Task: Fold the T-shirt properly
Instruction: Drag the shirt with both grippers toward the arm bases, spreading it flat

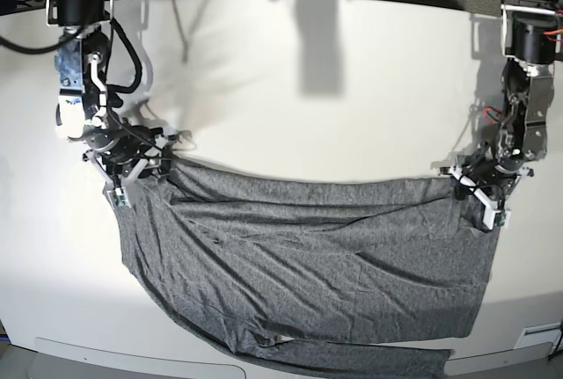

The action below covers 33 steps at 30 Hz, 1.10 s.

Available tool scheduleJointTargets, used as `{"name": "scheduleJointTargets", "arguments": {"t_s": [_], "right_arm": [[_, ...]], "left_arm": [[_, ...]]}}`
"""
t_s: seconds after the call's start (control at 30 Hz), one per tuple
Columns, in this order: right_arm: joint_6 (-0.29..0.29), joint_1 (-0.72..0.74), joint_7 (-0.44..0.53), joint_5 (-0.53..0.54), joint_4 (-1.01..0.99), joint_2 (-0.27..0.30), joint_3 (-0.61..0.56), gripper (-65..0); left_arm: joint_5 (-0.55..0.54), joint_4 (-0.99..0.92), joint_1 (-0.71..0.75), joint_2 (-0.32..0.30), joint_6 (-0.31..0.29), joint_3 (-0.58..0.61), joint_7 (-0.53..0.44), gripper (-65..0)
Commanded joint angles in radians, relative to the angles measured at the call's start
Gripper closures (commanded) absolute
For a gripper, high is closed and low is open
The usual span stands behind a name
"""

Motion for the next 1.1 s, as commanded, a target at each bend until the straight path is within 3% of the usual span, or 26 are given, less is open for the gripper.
{"name": "scheduleJointTargets", "arguments": {"t_s": [0.0,0.13,0.53,0.73,1.07], "right_arm": [[0.003,0.005,-0.030,0.001,0.010,0.011,0.001,-23.0],[0.004,-0.019,-0.033,-0.002,0.010,0.014,0.001,-23.0],[0.005,-0.133,-0.066,0.001,0.116,0.014,0.002,-23.0],[0.005,-0.250,-0.088,0.001,0.234,0.016,0.003,-23.0],[0.005,-0.489,-0.101,0.001,0.389,0.016,0.073,-23.0]], "left_arm": [[0.005,0.000,-0.023,-0.012,-0.001,-0.005,0.017,-24.1],[0.068,-0.003,-0.006,-0.015,-0.001,-0.005,0.068,-24.1],[0.062,0.018,0.172,-0.066,-0.008,-0.005,0.064,-24.1],[0.014,0.177,0.322,-0.105,-0.008,-0.005,0.104,-24.1],[0.015,0.428,0.563,-0.106,-0.008,-0.007,0.171,-24.1]]}}
